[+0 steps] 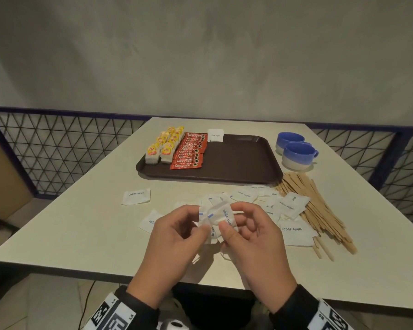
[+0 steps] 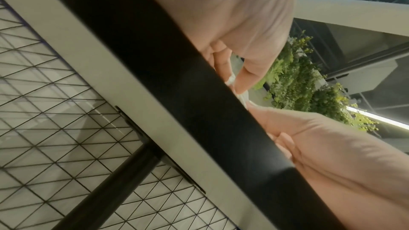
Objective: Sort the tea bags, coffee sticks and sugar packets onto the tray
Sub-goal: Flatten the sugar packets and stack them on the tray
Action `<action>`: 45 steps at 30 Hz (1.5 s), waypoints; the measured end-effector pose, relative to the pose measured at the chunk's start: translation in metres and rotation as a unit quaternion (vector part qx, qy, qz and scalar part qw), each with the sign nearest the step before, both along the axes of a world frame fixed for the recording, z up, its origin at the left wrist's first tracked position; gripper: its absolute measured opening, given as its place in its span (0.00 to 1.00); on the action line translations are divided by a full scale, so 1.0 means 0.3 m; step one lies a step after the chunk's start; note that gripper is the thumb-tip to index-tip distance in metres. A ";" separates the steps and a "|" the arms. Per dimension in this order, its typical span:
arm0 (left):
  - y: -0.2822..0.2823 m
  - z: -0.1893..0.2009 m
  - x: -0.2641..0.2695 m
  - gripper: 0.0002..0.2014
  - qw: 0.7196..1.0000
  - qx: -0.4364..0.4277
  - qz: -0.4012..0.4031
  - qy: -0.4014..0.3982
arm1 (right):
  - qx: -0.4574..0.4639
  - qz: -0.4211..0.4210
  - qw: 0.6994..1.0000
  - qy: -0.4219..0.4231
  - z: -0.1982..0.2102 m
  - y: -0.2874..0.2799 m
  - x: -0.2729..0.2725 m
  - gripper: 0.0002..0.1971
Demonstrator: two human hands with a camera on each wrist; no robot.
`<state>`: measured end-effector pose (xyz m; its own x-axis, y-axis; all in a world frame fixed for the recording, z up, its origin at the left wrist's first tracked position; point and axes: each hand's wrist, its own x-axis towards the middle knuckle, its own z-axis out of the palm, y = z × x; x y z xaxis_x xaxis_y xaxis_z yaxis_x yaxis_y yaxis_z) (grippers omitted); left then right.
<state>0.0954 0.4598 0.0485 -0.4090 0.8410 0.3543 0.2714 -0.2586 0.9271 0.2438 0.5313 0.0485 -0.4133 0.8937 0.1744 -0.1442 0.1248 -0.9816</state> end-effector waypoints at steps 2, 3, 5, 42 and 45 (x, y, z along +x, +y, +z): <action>0.000 0.000 -0.009 0.14 1.000 -0.002 -0.002 -0.020 | -0.011 -0.003 1.000 0.005 0.002 0.002 -0.003 0.14; 0.001 0.001 -0.013 0.13 1.000 -0.002 -0.005 -0.031 | -0.014 -0.001 1.000 0.005 0.004 0.002 -0.005 0.14; 0.000 0.004 -0.011 0.12 0.999 -0.003 -0.011 -0.049 | -0.019 0.008 1.000 0.003 0.005 0.002 -0.011 0.14; -0.004 0.005 -0.015 0.02 0.998 -0.004 0.005 -0.068 | 0.024 -0.034 0.999 -0.033 0.002 -0.016 0.015 0.09; -0.006 0.009 -0.012 0.03 0.998 -0.006 0.006 -0.064 | 0.021 -0.039 0.998 -0.047 0.005 -0.018 0.017 0.09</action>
